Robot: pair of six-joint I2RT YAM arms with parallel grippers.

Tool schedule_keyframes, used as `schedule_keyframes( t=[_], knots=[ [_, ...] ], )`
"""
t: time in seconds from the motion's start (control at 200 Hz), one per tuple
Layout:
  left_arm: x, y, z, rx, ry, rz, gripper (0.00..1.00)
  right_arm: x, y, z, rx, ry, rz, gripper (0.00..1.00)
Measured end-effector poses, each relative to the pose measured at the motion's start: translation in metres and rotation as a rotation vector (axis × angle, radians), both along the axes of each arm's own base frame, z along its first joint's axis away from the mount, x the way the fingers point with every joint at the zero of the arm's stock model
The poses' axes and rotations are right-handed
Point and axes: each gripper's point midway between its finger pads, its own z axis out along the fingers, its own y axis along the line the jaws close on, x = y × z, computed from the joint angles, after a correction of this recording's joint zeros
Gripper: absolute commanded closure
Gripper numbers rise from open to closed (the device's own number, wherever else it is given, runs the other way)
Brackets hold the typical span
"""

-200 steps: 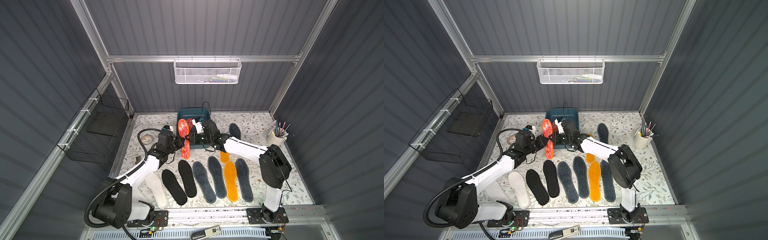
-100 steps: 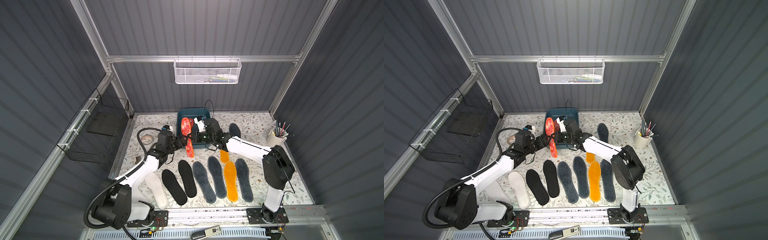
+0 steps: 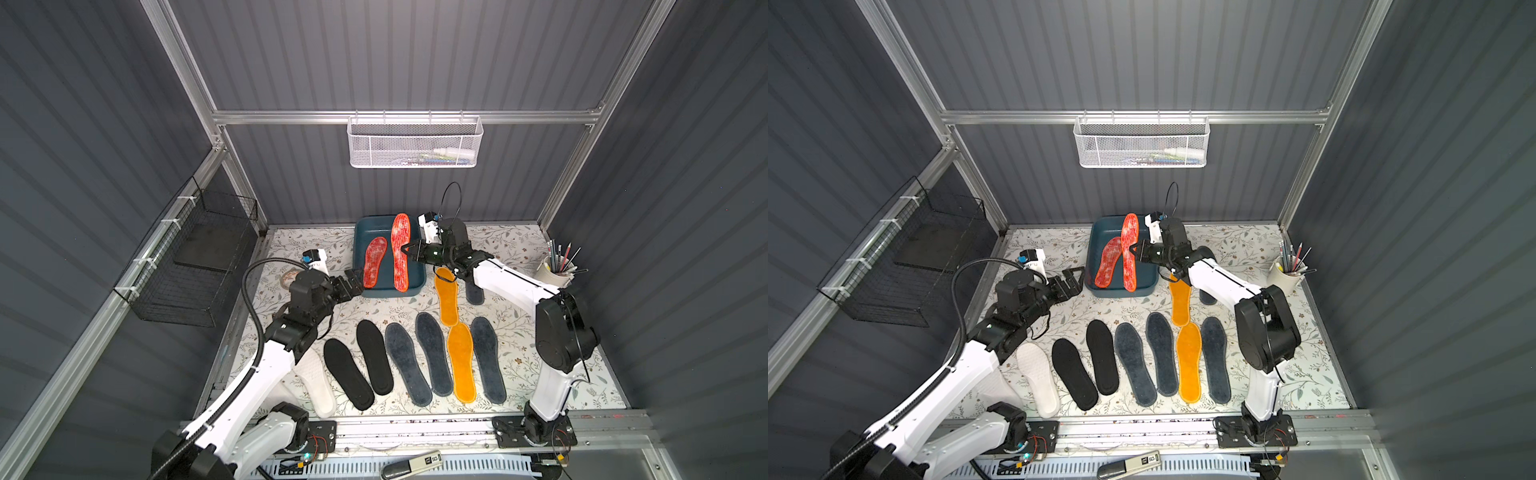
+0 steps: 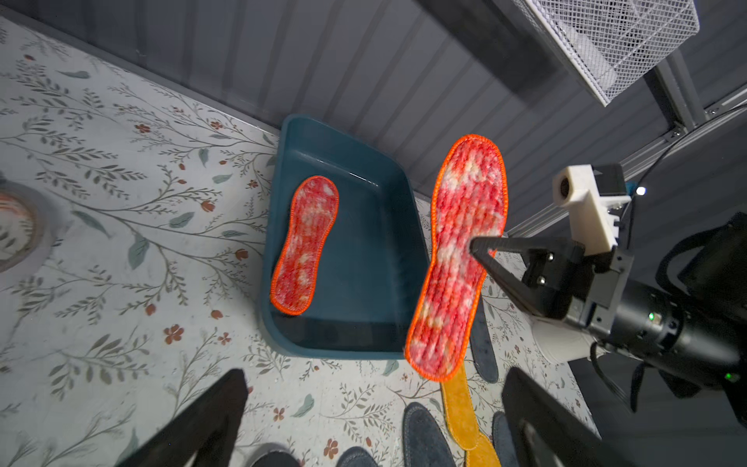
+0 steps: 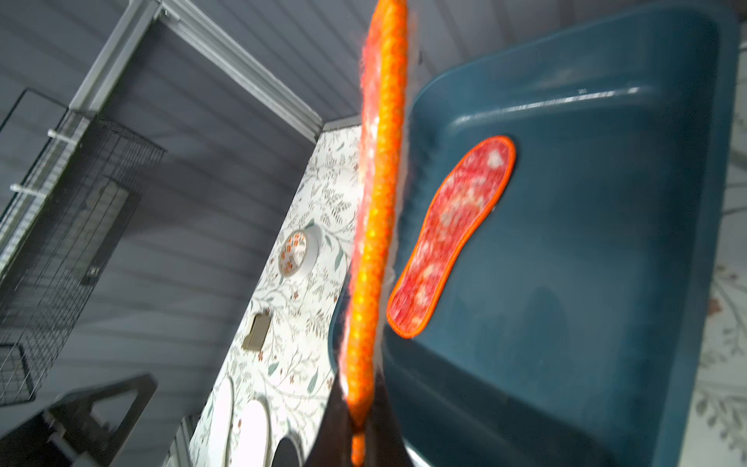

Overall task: Put the insoles into the storage box
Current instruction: Place the insole in the storage box.

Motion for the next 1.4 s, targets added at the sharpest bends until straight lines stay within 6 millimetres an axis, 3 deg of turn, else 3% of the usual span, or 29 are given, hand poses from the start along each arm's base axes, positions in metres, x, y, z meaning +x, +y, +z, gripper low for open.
schedule_keyframes(
  t=[0.26, 0.46, 0.835, 1.091, 1.291, 1.401],
  knots=[
    [-0.032, 0.032, -0.011, 0.055, 0.034, 0.087, 0.00, 0.034, 0.019, -0.009, -0.001, -0.021, 0.031, 1.00],
    [-0.047, 0.046, -0.020, 0.085, 0.065, 0.126, 0.00, 0.050, 0.030, -0.036, -0.022, 0.005, 0.051, 1.00],
    [-0.047, 0.049, -0.036, 0.121, 0.121, 0.139, 0.00, 0.064, 0.037, -0.086, -0.084, 0.067, 0.063, 1.00],
    [-0.048, 0.050, -0.039, 0.129, 0.133, 0.144, 0.00, 0.071, 0.033, -0.108, -0.144, 0.088, 0.039, 1.00],
    [-0.048, 0.054, -0.036, 0.141, 0.134, 0.164, 0.00, 0.079, 0.029, -0.114, -0.191, 0.090, 0.017, 1.00],
    [-0.047, 0.056, -0.035, 0.144, 0.132, 0.172, 0.00, 0.083, 0.026, -0.122, -0.221, 0.091, 0.007, 0.91]
  ],
)
